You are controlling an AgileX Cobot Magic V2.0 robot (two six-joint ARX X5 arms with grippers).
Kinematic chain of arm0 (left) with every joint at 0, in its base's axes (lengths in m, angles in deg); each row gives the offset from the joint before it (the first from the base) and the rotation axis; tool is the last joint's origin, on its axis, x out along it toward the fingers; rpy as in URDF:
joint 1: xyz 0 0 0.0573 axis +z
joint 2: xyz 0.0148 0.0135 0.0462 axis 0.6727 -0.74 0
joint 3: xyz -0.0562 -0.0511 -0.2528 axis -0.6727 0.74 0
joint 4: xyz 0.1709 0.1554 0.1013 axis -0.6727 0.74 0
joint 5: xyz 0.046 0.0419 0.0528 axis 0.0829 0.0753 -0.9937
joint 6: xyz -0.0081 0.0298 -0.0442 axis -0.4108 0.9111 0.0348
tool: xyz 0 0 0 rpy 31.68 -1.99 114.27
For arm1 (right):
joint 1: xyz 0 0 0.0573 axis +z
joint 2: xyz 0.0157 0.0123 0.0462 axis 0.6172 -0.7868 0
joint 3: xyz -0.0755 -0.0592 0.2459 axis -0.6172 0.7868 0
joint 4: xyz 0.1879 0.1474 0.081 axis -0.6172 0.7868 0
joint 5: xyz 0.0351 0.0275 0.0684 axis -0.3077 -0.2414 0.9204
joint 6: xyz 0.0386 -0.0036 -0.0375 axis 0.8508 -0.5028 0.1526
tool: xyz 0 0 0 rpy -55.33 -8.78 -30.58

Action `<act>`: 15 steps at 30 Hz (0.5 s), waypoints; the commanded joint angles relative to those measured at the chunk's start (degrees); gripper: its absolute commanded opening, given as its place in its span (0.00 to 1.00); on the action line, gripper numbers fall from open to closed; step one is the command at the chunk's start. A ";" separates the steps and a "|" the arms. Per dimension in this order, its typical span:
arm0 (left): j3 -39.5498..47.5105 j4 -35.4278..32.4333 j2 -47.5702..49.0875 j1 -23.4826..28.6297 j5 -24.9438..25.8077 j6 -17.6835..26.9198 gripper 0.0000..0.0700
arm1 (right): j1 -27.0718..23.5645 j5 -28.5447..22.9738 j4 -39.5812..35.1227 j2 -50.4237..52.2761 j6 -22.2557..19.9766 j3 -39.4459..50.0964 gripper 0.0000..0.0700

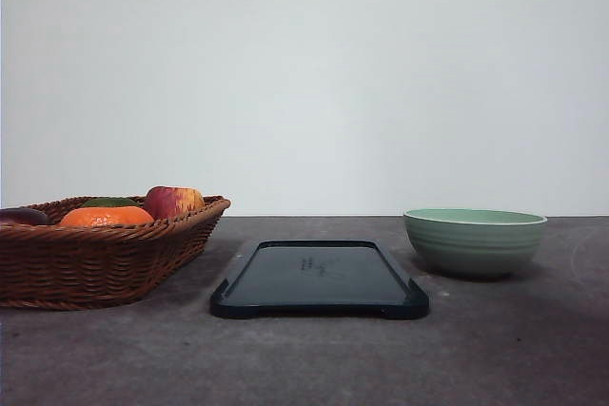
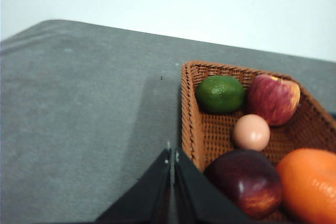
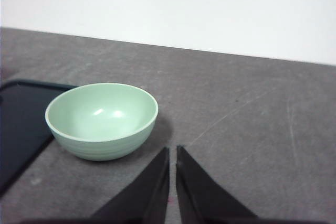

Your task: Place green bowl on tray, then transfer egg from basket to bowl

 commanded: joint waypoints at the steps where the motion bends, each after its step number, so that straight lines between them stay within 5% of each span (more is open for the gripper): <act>1: 1.05 -0.66 0.04 0.07 -0.11 -8.52 0.00 | -0.09 -0.24 -0.59 0.04 6.23 0.22 0.02; 7: 1.05 -0.70 0.04 0.07 -0.09 -25.46 0.00 | -0.09 -0.24 -0.61 0.04 19.12 0.22 0.01; 11: 1.05 -0.83 0.04 0.07 -0.09 -26.37 0.00 | -0.09 -0.24 -1.24 0.04 23.84 0.22 0.01; 15: 1.05 -3.08 0.04 0.07 -0.09 -24.01 0.00 | -0.09 -0.24 -5.41 0.04 24.06 0.22 0.01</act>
